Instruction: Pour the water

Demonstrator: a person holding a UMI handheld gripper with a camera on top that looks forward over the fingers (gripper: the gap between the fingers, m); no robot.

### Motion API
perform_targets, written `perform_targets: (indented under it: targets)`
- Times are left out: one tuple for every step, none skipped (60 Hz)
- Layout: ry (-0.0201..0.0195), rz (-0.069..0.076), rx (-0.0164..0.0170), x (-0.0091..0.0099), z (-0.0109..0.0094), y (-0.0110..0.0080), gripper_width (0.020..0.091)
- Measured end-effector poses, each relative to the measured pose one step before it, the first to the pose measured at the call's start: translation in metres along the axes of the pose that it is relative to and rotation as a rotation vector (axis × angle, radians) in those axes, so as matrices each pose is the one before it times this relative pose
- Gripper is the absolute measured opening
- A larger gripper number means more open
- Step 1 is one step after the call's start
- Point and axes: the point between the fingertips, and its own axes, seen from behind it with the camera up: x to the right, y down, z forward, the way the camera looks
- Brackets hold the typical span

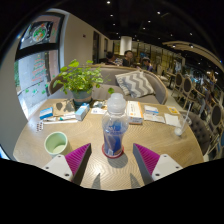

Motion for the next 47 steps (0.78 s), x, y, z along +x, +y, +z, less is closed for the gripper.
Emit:
perform_targets:
  targets:
    - [0.00388, 0.0059, -0.00244, -0.00186, -0.01004, -0.00003, 0.0849]
    - [0.00430, 0.0071, -0.00377, -0.00189, -0.01017, 0.00044, 0.0850]
    - [0.00345, 0.0072, -0.00551, -0.00224, -0.00984, 0.00101, 0.0851]
    - [0.00149, 0.0064, -0.00633, -0.00237, -0.00992, 0.00101, 0.0850]
    - [0.00153, 0.0059, -0.00591, -0.00167, -0.00775, 0.00009, 0.0849]
    - [0.00129, 0.0066, -0.00435, -0.00235, -0.00960, 0.00126, 0.0849]
    - [0.00375, 0.0050, -0.00511, -0.00175, -0.00931, 0.00132, 0.0848]
    - [0.00505, 0.0034, -0.00684, -0.00148, -0.00886, 0.00208, 0.0853]
    - [0.00356, 0.0024, -0.00796, -0.00201, -0.00854, 0.00241, 0.0855]
    - [0.00228, 0.0021, -0.00775, -0.00195, -0.00804, 0.00234, 0.0853]
    - [0.00180, 0.0009, -0.00550, -0.00214, -0.00776, 0.00190, 0.0852]
    - [0.00169, -0.0011, -0.00324, -0.00251, -0.00681, 0.00108, 0.0854]
    - [0.00237, -0.0026, -0.00176, -0.00156, -0.00673, 0.00129, 0.0854]
    - [0.00303, -0.0019, -0.00003, -0.00121, -0.00689, 0.00114, 0.0856]
    - [0.00380, -0.0006, 0.00182, -0.00116, -0.00647, 0.00052, 0.0854]
    - [0.00242, 0.0000, 0.00312, -0.00182, -0.00629, 0.00001, 0.0854]
    - [0.00205, -0.0016, 0.00514, -0.00108, -0.00589, -0.00040, 0.0853]
    - [0.00121, -0.0025, 0.00498, -0.00191, -0.00413, -0.00065, 0.0853]
    - [0.00140, -0.0021, 0.00371, -0.00142, -0.00419, -0.00031, 0.0852]
    - [0.00150, -0.0008, 0.00263, -0.00134, -0.00415, -0.00030, 0.0851]
    - [0.00120, 0.0000, 0.00286, -0.00121, -0.00370, -0.00047, 0.0851]
    - [0.00039, -0.0008, 0.00285, -0.00126, -0.00314, -0.00061, 0.0851]
    - [0.00019, -0.0011, 0.00254, -0.00100, -0.00309, -0.00053, 0.0852]
    - [0.00145, -0.0009, 0.00270, 0.00062, -0.00676, -0.00009, 0.0855]
    - [0.00140, -0.0001, 0.00316, -0.00052, -0.00186, -0.00073, 0.0854]
    - [0.00276, -0.0008, 0.00344, -0.00017, -0.00215, -0.00063, 0.0857]
    - [0.00261, -0.0024, 0.00414, -0.00003, -0.00198, -0.00074, 0.0856]
    - [0.00348, -0.0033, 0.00386, 0.00023, -0.00181, -0.00055, 0.0856]
    - [0.00386, -0.0033, 0.00274, 0.00061, -0.00186, -0.00057, 0.0855]
    - [0.00381, -0.0029, 0.00246, 0.00079, -0.00187, -0.00025, 0.0855]
    - [0.00228, -0.0025, 0.00205, 0.00019, -0.00165, -0.00011, 0.0855]
    - [-0.00039, -0.0016, 0.00120, -0.00005, -0.00147, -0.00004, 0.0853]
    - [-0.00287, 0.0012, -0.00061, -0.00096, -0.00092, 0.00046, 0.0853]
    - [-0.00334, 0.0024, -0.00206, -0.00077, -0.00106, 0.00073, 0.0852]
    - [-0.00146, 0.0016, -0.00171, -0.00071, -0.00091, 0.00060, 0.0850]
    - [0.00050, -0.0009, 0.00097, -0.00026, -0.00079, 0.00024, 0.0854]
    - [0.00167, -0.0026, 0.00377, 0.00033, -0.00082, -0.00027, 0.0854]
    - [0.00258, -0.0039, 0.00394, 0.00044, -0.00055, -0.00053, 0.0854]
    - [0.00268, -0.0045, 0.00254, 0.00041, -0.00028, -0.00031, 0.0853]
    - [0.00256, -0.0034, 0.00136, 0.00056, -0.00027, -0.00025, 0.0854]
    - [0.00214, -0.0015, 0.00146, 0.00018, 0.00000, -0.00052, 0.0853]
    - [0.00229, -0.0010, 0.00179, 0.00061, -0.00028, -0.00036, 0.0854]
    - [0.00259, -0.0026, 0.00168, 0.00062, -0.00020, -0.00062, 0.0853]
    - [0.00303, -0.0027, 0.00220, -0.00076, 0.00003, -0.00042, 0.0851]
    - [0.00089, -0.0026, 0.00256, 0.00061, -0.00021, -0.00058, 0.0851]
    - [0.00021, -0.0013, 0.00180, 0.00083, -0.00010, -0.00047, 0.0852]
    - [0.00008, -0.0001, 0.00057, 0.00062, 0.00024, -0.00018, 0.0853]
